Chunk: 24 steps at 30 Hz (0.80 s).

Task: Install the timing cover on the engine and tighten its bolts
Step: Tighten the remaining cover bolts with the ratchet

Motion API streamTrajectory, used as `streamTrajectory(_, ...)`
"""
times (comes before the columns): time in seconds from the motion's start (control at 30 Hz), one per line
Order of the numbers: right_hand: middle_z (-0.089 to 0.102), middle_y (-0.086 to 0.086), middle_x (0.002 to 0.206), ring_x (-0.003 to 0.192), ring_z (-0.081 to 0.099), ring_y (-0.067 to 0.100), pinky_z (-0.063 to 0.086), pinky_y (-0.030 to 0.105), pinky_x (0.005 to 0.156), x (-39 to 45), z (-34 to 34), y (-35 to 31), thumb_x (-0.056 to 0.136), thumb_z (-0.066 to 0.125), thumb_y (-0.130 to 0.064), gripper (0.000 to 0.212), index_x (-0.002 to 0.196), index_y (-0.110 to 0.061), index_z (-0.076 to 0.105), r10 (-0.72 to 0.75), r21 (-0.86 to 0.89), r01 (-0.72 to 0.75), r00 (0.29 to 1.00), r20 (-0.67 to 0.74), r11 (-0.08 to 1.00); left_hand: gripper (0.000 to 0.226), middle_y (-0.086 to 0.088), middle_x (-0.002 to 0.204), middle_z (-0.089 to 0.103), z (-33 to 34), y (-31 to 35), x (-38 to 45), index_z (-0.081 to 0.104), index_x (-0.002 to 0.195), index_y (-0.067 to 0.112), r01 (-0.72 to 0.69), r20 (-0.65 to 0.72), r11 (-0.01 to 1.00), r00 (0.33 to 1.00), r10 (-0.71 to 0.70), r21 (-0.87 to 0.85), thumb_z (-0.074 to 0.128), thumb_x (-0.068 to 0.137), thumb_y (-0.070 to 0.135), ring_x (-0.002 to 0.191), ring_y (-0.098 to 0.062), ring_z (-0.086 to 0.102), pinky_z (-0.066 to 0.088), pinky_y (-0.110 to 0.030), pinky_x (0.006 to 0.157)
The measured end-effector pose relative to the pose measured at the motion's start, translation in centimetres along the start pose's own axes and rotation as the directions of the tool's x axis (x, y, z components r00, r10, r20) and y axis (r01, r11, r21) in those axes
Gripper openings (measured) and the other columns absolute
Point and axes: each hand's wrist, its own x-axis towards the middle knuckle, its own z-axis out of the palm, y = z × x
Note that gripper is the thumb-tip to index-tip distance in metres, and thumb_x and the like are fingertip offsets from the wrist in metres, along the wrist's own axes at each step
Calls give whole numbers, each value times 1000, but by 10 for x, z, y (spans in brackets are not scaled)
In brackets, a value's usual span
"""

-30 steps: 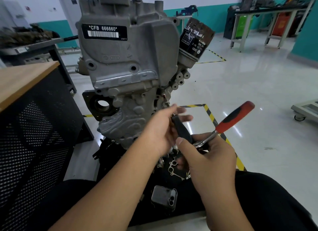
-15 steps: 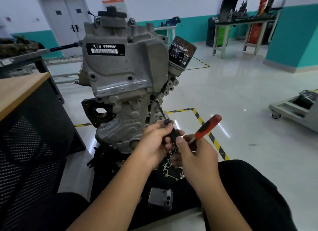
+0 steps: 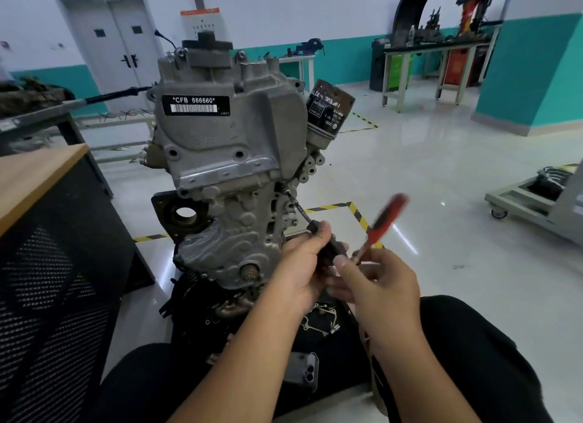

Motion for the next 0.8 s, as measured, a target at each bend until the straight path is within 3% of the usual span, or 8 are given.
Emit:
streamTrajectory(0.13,71,16,70,59,74,20,60,28,50,5,-1,-13,83,75,-18,22,91,2,67,441,678,-490,858,263,548,13,-15,97,76,-7,5,-3,62,103,7,35,96,999,995,-31,-42,56,103,20,85,-28,75,60,-39,74)
streamTrajectory(0.23,74,14,74,61,75,26,62,35,56,6,-2,2,91,77,-13,16,88,-3,65,151,193,-152,988,22,969,10,-15,91,76,-4,5,-4,61,102,6,35,49,998,998,-33,-47,53,104,11,78,-28,75,62,-36,63)
streamTrajectory(0.3,73,6,68,59,74,23,62,36,57,8,-1,4,88,80,-16,13,85,-15,67,-66,-81,61,995,-69,995,9,-15,91,76,-1,5,-5,62,101,6,32,44,997,999,-28,-77,55,103,12,77,-28,75,60,-34,61)
streamTrajectory(0.37,73,8,68,58,74,23,62,36,56,9,-1,-1,89,79,-17,13,83,-13,69,126,205,-121,992,-13,971,15,-16,97,75,-1,6,-8,64,109,5,48,60,988,997,-40,-145,60,100,17,77,-27,75,60,-34,61)
streamTrajectory(0.47,67,15,68,51,69,16,58,25,46,6,0,-20,89,73,-20,21,88,0,71,433,684,-556,822,370,471,30,-19,111,74,-7,7,-10,63,123,0,44,85,986,996,-30,-164,60,99,17,77,-26,74,60,-36,65)
streamTrajectory(0.6,71,11,68,57,73,25,62,38,54,6,-4,-8,92,76,-12,14,87,-6,65,115,111,-118,993,39,987,20,-22,106,74,-7,1,-9,67,112,-4,1,23,990,1000,2,-142,57,100,9,81,-30,75,60,-37,61)
streamTrajectory(0.67,72,6,68,59,74,24,63,42,57,7,-1,-2,89,80,-16,16,84,-15,64,-114,-130,110,993,-26,985,24,-23,101,73,-5,0,-10,67,114,-5,6,23,988,1000,-3,-152,60,99,12,71,-28,73,55,-32,50)
streamTrajectory(0.8,71,13,69,58,72,20,61,30,52,1,6,-14,86,77,-22,28,105,-2,72,319,569,-423,906,278,705,29,-17,104,76,-10,3,-11,69,111,-3,11,82,981,997,5,-193,65,94,20,75,-24,75,63,-35,63)
